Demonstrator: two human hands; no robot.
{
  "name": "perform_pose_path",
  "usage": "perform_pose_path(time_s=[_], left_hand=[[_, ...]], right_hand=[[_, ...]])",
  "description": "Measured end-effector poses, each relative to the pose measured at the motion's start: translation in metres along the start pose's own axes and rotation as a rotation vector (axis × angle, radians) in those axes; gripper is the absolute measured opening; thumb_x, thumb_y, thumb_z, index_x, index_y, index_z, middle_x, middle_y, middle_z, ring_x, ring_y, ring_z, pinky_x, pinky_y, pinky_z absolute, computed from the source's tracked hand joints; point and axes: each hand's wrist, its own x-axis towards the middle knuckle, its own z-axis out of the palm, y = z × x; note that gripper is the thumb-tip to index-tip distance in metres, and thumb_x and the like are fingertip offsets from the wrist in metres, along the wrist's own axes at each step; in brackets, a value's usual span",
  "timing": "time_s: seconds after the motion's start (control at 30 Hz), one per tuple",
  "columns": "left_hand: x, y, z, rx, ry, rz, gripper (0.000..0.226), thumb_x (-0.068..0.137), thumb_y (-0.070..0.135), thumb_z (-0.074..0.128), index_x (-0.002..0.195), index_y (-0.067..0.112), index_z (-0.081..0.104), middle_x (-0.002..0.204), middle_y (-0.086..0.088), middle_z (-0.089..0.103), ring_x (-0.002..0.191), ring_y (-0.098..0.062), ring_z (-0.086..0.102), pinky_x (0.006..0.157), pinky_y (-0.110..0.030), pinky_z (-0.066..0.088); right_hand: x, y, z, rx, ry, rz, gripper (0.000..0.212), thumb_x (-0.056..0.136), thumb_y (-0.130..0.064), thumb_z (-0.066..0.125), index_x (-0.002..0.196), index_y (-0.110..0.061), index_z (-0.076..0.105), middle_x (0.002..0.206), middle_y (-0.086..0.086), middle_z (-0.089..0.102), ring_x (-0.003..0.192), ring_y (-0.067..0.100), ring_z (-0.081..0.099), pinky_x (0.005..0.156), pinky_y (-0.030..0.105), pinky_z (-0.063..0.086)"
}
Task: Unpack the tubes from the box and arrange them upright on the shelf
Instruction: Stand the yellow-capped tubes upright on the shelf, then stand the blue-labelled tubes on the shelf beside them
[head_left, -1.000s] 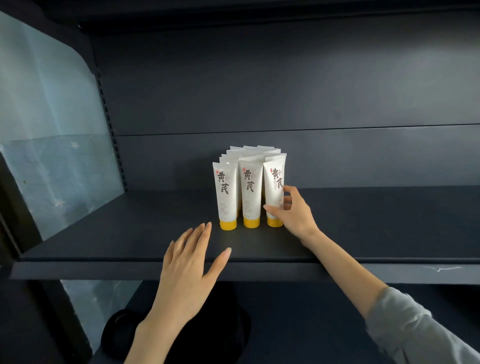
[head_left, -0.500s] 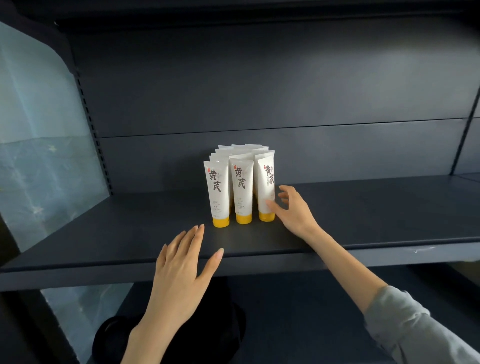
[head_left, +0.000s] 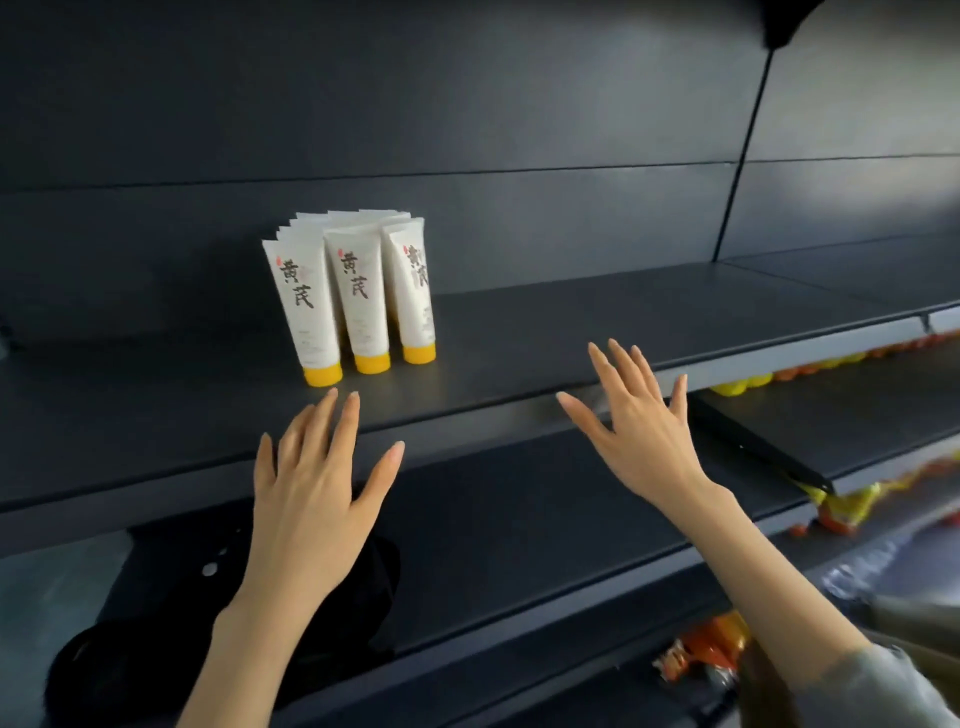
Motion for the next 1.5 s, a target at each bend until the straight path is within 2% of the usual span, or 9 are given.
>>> perform_pose_path(time_s=[0.1, 0.4, 0.57, 0.73, 0.8, 0.93, 1.07, 1.3, 1.5], left_hand=[[-0.005, 0.012, 0.009, 0.030, -0.010, 0.044, 0.080, 0.090, 0.068, 0.019, 0.146, 0.013, 0.032, 0.153, -0.010, 0.030, 0.140, -0.029, 0.028, 0.113, -0.055, 0.016], [-0.041, 0.056, 0.040, 0.020, -0.039, 0.128, 0.072, 0.092, 0.055, 0.024, 0.144, 0.006, 0.034, 0.152, -0.017, 0.030, 0.139, -0.036, 0.029, 0.110, -0.059, 0.019], [-0.057, 0.103, 0.072, 0.002, -0.153, 0.187, 0.073, 0.091, 0.055, 0.024, 0.143, 0.006, 0.037, 0.149, -0.016, 0.035, 0.137, -0.035, 0.034, 0.109, -0.058, 0.023], [-0.055, 0.157, 0.115, 0.001, -0.277, 0.219, 0.073, 0.093, 0.058, 0.024, 0.145, 0.008, 0.033, 0.151, -0.014, 0.033, 0.139, -0.033, 0.030, 0.111, -0.057, 0.020], [-0.053, 0.181, 0.134, -0.009, -0.315, 0.238, 0.071, 0.096, 0.058, 0.027, 0.146, 0.008, 0.031, 0.152, -0.014, 0.032, 0.140, -0.032, 0.028, 0.112, -0.057, 0.019], [-0.052, 0.235, 0.172, -0.037, -0.390, 0.298, 0.075, 0.089, 0.056, 0.025, 0.146, 0.009, 0.030, 0.153, -0.013, 0.031, 0.141, -0.031, 0.026, 0.112, -0.056, 0.018], [-0.049, 0.287, 0.211, -0.062, -0.474, 0.393, 0.077, 0.088, 0.059, 0.020, 0.148, 0.011, 0.026, 0.154, -0.011, 0.027, 0.142, -0.028, 0.023, 0.114, -0.054, 0.016], [-0.032, 0.359, 0.273, -0.069, -0.595, 0.593, 0.078, 0.087, 0.060, 0.015, 0.149, 0.013, 0.022, 0.156, -0.010, 0.024, 0.144, -0.026, 0.019, 0.115, -0.051, 0.013], [-0.009, 0.403, 0.328, -0.072, -0.720, 0.742, 0.077, 0.087, 0.060, 0.012, 0.151, 0.016, 0.016, 0.158, -0.006, 0.018, 0.145, -0.023, 0.013, 0.116, -0.048, 0.007]], right_hand=[[-0.026, 0.027, -0.001, -0.041, -0.019, 0.063, 0.082, 0.084, -0.071, 0.014, 0.152, -0.027, 0.007, 0.160, -0.005, 0.003, 0.147, 0.014, -0.006, 0.114, 0.055, -0.005], [-0.079, 0.109, 0.004, -0.084, -0.071, 0.194, 0.080, 0.086, -0.069, 0.021, 0.152, -0.025, 0.009, 0.160, -0.003, 0.008, 0.147, 0.016, -0.003, 0.113, 0.058, -0.004], [-0.102, 0.165, 0.010, -0.095, -0.126, 0.262, 0.081, 0.085, -0.071, 0.020, 0.152, -0.026, 0.009, 0.160, -0.003, 0.007, 0.147, 0.016, -0.002, 0.113, 0.058, -0.002], [-0.136, 0.234, 0.012, -0.096, -0.183, 0.371, 0.081, 0.084, -0.071, 0.017, 0.152, -0.027, 0.009, 0.160, -0.001, 0.008, 0.148, 0.018, 0.000, 0.112, 0.058, -0.005], [-0.151, 0.264, 0.011, -0.092, -0.204, 0.429, 0.078, 0.087, -0.068, 0.020, 0.152, -0.027, 0.009, 0.160, -0.001, 0.009, 0.148, 0.018, 0.000, 0.112, 0.058, -0.005], [-0.187, 0.324, 0.010, -0.090, -0.263, 0.569, 0.071, 0.092, -0.062, 0.026, 0.152, -0.026, 0.010, 0.160, -0.001, 0.008, 0.147, 0.017, 0.000, 0.113, 0.061, -0.002], [-0.228, 0.367, 0.009, -0.061, -0.301, 0.751, 0.073, 0.092, -0.062, 0.028, 0.152, -0.024, 0.011, 0.160, -0.001, 0.008, 0.147, 0.017, 0.001, 0.113, 0.060, 0.000], [-0.280, 0.409, 0.019, -0.047, -0.370, 1.016, 0.073, 0.092, -0.064, 0.026, 0.152, -0.026, 0.008, 0.160, -0.001, 0.005, 0.147, 0.018, 0.000, 0.114, 0.057, -0.001], [-0.290, 0.423, 0.043, -0.044, -0.402, 1.203, 0.076, 0.090, -0.066, 0.022, 0.152, -0.026, 0.004, 0.161, 0.000, 0.001, 0.148, 0.021, -0.001, 0.115, 0.055, -0.002]])
